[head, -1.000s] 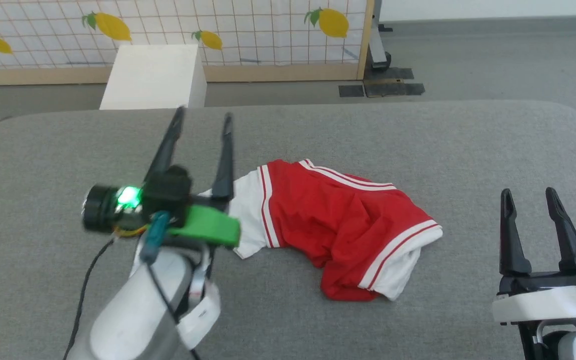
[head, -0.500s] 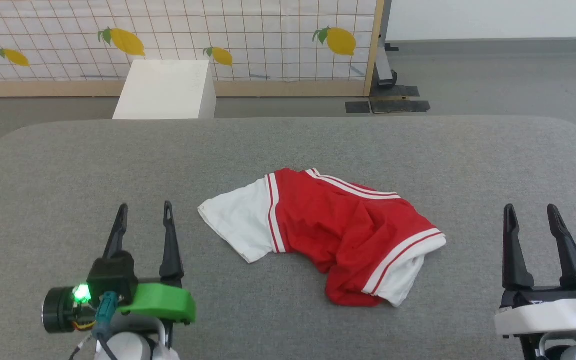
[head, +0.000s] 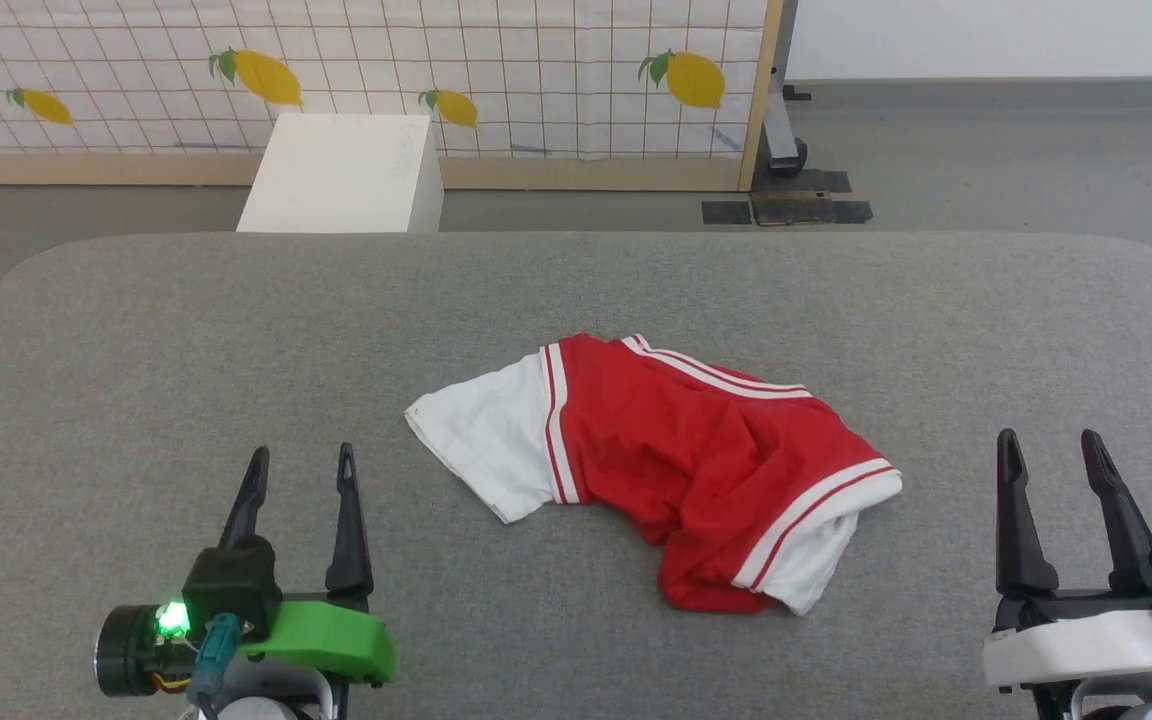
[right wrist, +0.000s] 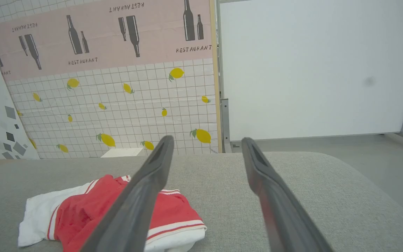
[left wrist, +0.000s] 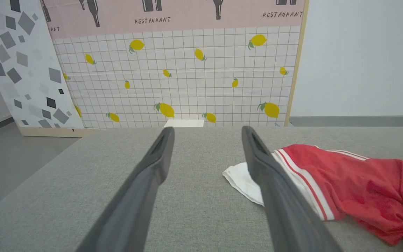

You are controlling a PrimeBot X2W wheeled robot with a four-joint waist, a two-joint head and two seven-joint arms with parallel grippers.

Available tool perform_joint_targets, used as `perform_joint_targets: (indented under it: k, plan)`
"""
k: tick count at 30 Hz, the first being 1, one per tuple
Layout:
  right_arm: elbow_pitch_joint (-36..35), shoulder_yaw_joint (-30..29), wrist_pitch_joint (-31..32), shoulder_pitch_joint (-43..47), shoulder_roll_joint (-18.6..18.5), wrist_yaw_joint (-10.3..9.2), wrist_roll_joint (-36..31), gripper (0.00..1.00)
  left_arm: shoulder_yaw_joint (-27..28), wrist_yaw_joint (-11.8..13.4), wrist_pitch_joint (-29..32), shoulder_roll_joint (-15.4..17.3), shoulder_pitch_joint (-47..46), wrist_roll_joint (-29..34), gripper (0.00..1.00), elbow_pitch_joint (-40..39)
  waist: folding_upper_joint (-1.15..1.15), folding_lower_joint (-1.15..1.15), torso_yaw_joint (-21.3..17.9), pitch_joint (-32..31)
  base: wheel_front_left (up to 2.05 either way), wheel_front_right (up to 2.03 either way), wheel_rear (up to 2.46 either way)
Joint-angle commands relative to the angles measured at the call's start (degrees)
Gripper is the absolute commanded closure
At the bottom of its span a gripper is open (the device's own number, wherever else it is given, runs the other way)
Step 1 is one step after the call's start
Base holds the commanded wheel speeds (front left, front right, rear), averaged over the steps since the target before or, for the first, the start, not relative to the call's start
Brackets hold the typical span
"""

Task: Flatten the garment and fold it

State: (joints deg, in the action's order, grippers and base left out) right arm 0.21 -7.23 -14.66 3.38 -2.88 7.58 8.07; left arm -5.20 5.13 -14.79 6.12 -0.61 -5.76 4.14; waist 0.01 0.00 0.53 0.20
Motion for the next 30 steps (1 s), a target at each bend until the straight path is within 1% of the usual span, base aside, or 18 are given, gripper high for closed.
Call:
perform_joint_targets:
  k: [1, 9, 16, 20, 22, 26, 28, 30]
  plan:
    - [0.17, 0.09, -0.34, 0.54, 0.01, -0.09, 0.16, 0.0, 0.24, -0.53, -0.2, -0.46, 0.93, 0.63, 0.0, 0.18, -0.01, 0.0, -0.01, 0.05, 0.0, 0.0, 0.0]
    - [0.19, 0.37, -0.34, 0.52, 0.01, -0.09, 0.08, 0.0, 1.77, -2.45, -0.2, -1.63, 1.14, 1.79, 0.0, 0.79, -0.01, 0.0, -0.1, -0.09, 0.0, 0.0, 0.0]
    - [0.29, 0.55, -0.34, 0.59, 0.01, -0.09, 0.24, 0.0, 2.96, -3.56, -0.2, -2.09, 1.0, 2.38, 0.0, 1.17, -0.01, 0.0, -0.27, -0.28, 0.0, 0.0, 0.0]
    - [0.37, 0.63, -0.34, 0.41, 0.01, -0.09, 0.28, 0.0, 4.03, -4.35, -0.2, -2.06, -0.73, 2.41, 0.0, 1.93, -0.01, 0.0, -0.58, -0.34, 0.0, 0.0, 0.0]
    - [0.25, 0.61, -0.34, 0.07, 0.01, -0.09, 0.18, 0.0, 4.71, -5.27, -0.2, -1.89, -3.25, 2.04, 0.0, 2.26, -0.01, 0.0, -0.65, -0.03, 0.0, 0.0, 0.0]
    - [-0.02, 0.49, -0.34, -0.74, 0.01, -0.09, -0.05, 0.0, 4.23, -8.05, -0.2, -0.16, -11.03, 2.6, 0.0, 5.4, -0.01, 0.0, -0.71, 0.88, 0.0, 0.0, 0.0]
    - [-0.2, 0.6, -0.34, -0.97, 0.01, -0.09, -0.16, 0.0, 3.21, -9.47, -0.19, 1.0, -15.67, 2.71, 0.0, 10.52, -0.01, 0.0, -0.86, 1.38, 0.0, 0.0, 0.0]
    - [-0.36, 0.83, -0.34, -1.21, 0.01, -0.09, -0.23, 0.0, 2.07, -10.64, 1.75, 1.93, -21.04, 2.29, 0.0, 15.72, -0.01, 0.0, -1.16, 2.09, 0.0, 0.0, 0.0]
